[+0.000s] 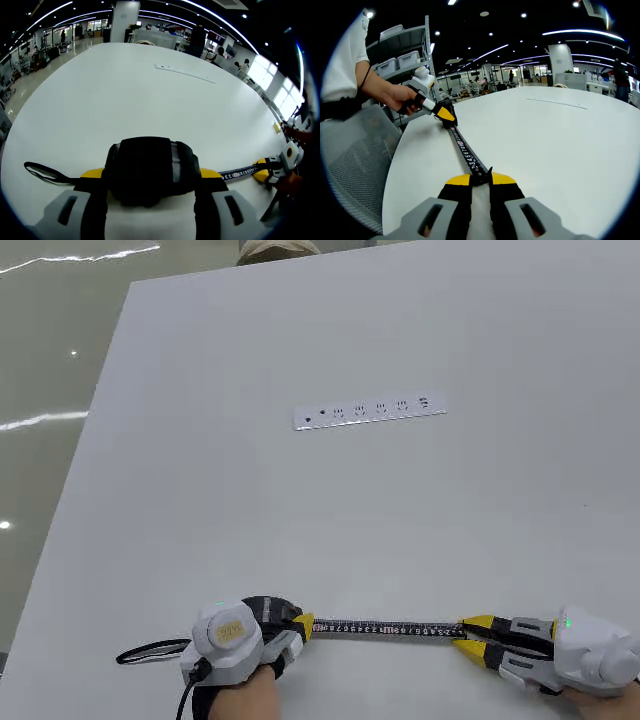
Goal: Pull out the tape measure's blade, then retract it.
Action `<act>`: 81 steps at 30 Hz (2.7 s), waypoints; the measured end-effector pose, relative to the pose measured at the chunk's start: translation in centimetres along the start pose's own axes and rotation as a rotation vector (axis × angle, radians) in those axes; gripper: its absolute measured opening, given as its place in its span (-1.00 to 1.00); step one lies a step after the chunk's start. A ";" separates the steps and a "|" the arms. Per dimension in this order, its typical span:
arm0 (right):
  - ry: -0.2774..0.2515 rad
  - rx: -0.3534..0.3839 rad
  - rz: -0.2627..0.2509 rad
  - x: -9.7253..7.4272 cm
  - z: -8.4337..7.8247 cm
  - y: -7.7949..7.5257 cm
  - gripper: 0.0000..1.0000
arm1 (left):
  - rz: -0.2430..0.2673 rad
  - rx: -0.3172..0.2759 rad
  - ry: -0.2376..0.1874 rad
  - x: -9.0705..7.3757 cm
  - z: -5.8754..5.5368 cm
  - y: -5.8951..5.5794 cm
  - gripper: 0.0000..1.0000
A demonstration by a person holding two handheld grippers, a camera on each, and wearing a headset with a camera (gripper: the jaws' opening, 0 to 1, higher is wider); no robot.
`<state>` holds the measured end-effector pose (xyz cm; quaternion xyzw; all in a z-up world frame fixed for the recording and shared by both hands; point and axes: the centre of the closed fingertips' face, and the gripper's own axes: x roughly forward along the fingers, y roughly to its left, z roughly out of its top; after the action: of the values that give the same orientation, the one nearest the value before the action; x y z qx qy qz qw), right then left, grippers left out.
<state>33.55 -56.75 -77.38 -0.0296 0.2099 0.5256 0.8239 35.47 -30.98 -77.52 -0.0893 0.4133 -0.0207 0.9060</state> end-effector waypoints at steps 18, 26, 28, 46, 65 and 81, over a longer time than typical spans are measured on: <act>0.000 -0.003 0.026 2.0 0.5 0.8 -0.77 | -0.003 0.000 -0.002 0.0 0.0 0.0 0.37; 0.001 -0.007 0.036 2.7 0.7 1.3 -0.77 | -0.004 0.000 -0.001 0.0 0.0 0.0 0.37; 0.001 -0.008 0.038 2.8 0.8 1.4 -0.77 | -0.004 0.000 -0.001 0.0 0.0 0.0 0.37; 0.005 -0.015 0.060 4.6 1.5 2.2 -0.77 | -0.003 -0.002 -0.004 0.0 0.0 0.0 0.37; 0.003 -0.004 0.079 6.4 2.0 3.0 -0.76 | -0.005 -0.001 -0.006 0.0 0.0 0.1 0.37; 0.007 -0.001 0.099 7.9 2.2 3.7 -0.76 | -0.008 0.002 -0.008 0.0 0.0 0.0 0.37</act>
<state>33.87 -47.75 -77.70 -0.0216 0.2135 0.5656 0.7963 35.49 -30.99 -77.54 -0.0903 0.4093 -0.0245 0.9076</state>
